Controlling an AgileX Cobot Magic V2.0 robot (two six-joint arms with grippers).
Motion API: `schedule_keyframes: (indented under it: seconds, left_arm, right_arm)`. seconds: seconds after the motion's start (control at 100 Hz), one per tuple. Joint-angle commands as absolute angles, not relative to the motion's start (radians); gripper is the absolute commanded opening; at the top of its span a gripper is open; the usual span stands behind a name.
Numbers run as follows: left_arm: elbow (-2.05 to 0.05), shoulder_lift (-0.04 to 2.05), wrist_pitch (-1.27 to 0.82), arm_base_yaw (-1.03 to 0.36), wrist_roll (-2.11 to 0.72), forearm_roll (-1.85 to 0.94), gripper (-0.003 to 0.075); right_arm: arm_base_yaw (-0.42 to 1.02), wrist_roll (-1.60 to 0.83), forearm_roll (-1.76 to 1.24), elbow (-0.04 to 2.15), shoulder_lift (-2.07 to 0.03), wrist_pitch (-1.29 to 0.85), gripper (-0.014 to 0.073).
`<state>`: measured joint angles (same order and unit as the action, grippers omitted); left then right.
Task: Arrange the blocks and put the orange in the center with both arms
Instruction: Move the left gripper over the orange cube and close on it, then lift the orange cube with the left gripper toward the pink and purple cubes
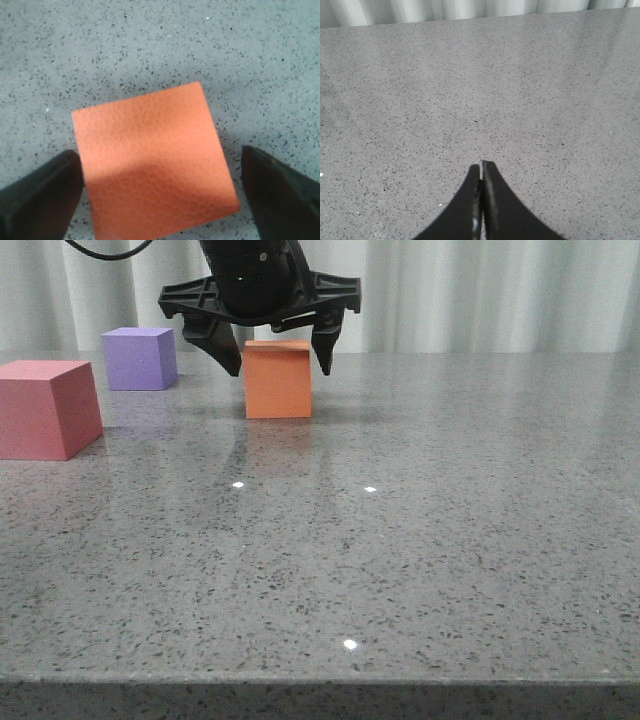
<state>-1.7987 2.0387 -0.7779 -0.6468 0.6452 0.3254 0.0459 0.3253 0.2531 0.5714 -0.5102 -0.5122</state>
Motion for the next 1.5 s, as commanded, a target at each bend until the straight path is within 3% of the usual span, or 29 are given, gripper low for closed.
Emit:
schedule_keyframes:
  seconds: [0.0, 0.12, 0.21, 0.6, 1.02, 1.26, 1.49]
  left_arm:
    - [-1.832, 1.981, -0.734, -0.653, 0.652, 0.348, 0.051]
    - [-1.832, 1.981, -0.76, -0.653, 0.65, 0.348, 0.0368]
    - [-1.832, 1.97, -0.77, -0.653, 0.64, 0.35, 0.0323]
    - [-1.832, 1.788, -0.858, -0.6, 0.437, 0.36, 0.0324]
    - [-1.807, 1.647, -0.916, -0.347, 0.066, 0.053, 0.0324]
    - [-1.646, 1.647, -0.804, -0.228, 0.0, -0.039, 0.0324]
    - [-1.554, 1.649, -0.714, -0.212, -0.039, -0.091, 0.0324]
  right_arm:
    - [0.043, 0.318, 0.277, 0.597, -0.51, -0.445, -0.0067]
    - [0.043, 0.318, 0.277, 0.597, -0.51, -0.445, -0.0067]
    - [0.043, 0.318, 0.277, 0.597, -0.51, -0.445, -0.0067]
    - [0.043, 0.318, 0.277, 0.597, -0.51, -0.445, -0.0067]
    - [0.043, 0.318, 0.277, 0.597, -0.51, -0.445, -0.0067]
    - [0.043, 0.318, 0.277, 0.597, -0.51, -0.445, -0.0067]
    - [0.043, 0.318, 0.277, 0.597, -0.51, -0.445, -0.0067]
